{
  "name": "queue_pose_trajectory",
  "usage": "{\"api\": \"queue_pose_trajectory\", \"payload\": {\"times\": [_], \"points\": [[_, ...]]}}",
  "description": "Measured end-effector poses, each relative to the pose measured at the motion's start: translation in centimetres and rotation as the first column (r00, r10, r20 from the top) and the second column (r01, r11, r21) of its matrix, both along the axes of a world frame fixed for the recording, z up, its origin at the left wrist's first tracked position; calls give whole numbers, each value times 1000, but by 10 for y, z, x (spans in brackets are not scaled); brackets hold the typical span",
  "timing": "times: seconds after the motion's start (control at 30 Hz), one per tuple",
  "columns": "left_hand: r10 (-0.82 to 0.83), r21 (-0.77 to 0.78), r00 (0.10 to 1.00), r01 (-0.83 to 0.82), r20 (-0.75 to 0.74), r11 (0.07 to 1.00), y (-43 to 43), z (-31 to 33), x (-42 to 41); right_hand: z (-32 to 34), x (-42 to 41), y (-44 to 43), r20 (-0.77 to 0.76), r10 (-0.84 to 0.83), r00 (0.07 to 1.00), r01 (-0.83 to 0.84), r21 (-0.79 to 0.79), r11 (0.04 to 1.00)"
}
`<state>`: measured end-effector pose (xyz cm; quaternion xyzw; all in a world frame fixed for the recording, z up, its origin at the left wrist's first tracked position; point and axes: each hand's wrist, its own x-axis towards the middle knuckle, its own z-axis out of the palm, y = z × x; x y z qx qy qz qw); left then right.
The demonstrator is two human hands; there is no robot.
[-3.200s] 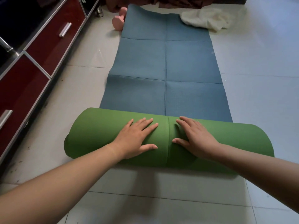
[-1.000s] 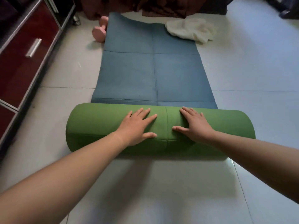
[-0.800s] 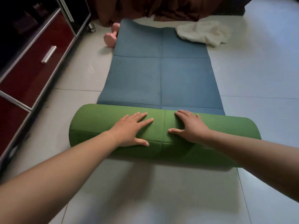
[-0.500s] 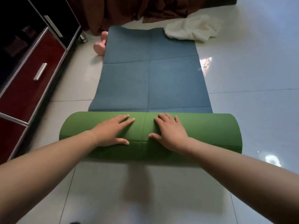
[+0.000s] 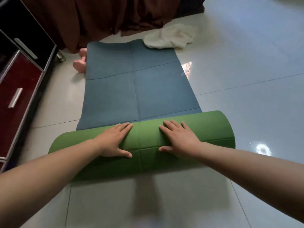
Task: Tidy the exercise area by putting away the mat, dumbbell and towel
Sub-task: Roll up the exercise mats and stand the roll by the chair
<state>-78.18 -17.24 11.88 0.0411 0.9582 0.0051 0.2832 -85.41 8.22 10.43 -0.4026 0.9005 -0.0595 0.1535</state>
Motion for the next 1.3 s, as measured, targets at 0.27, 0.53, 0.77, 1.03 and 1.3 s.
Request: {"api": "queue_pose_trajectory", "payload": {"times": [0.27,0.53,0.77,1.03,1.3], "points": [[-36,46,995,40,-97,998,-14,-2,-16,4,2,-23,1,-59,998,58,96,994],[3,118,996,8,-94,993,-29,-6,-24,-1,-22,-48,-21,-39,999,42,137,990],[-120,84,989,128,-88,988,-44,-14,-23,-7,-26,-57,-29,-14,999,20,214,977],[22,239,982,24,-187,971,-56,-17,-33,14,-30,-72,18,-67,998,60,276,959],[111,285,960,-35,-258,958,-72,-7,-47,11,-44,-90,-12,-38,999,39,104,994]]}}
